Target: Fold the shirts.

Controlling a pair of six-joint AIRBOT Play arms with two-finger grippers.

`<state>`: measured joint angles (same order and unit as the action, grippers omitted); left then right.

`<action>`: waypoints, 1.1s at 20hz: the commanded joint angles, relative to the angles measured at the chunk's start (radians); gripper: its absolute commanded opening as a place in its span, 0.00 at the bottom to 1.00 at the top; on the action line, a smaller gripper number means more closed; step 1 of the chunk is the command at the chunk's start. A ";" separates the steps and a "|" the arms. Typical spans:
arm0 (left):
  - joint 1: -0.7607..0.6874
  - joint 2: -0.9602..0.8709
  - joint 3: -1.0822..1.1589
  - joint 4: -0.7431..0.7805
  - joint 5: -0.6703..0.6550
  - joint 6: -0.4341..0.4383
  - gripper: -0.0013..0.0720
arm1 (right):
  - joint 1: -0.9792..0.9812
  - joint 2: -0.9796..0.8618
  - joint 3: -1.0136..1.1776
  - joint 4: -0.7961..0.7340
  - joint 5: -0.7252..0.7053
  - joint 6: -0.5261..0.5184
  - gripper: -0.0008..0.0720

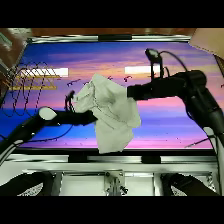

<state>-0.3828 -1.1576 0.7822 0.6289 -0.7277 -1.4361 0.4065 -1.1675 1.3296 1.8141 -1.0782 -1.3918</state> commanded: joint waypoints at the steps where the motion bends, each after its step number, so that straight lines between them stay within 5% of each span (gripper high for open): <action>1: 0.102 0.159 0.283 0.173 -0.083 0.086 0.06 | 0.000 0.085 0.138 -0.136 0.119 -0.026 0.10; 3: 0.213 0.286 0.538 0.313 -0.084 0.085 0.06 | 0.000 0.170 0.267 -0.337 0.194 0.007 0.10; 6: 0.395 0.386 0.926 0.332 -0.085 0.060 0.06 | 0.000 0.285 0.410 -0.504 0.247 0.109 0.10; 10: 0.425 0.424 1.162 0.204 -0.113 0.003 0.06 | 0.000 0.402 0.447 -0.303 0.267 0.153 0.10; 13: 0.426 0.425 1.160 0.179 -0.257 0.003 0.06 | 0.000 0.432 0.447 -0.207 0.245 0.153 0.10; 18: 0.426 0.423 1.145 0.446 -0.492 -0.046 0.06 | 0.000 0.435 0.447 -0.307 -0.074 0.154 0.10; 22: 0.426 0.408 0.990 0.480 -0.504 -0.069 0.06 | 0.000 0.324 0.407 -0.396 -0.337 0.174 0.10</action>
<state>0.0418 -0.7399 1.8572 1.0443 -1.1831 -1.4826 0.4072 -0.7837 1.7626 1.4834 -1.2125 -1.2327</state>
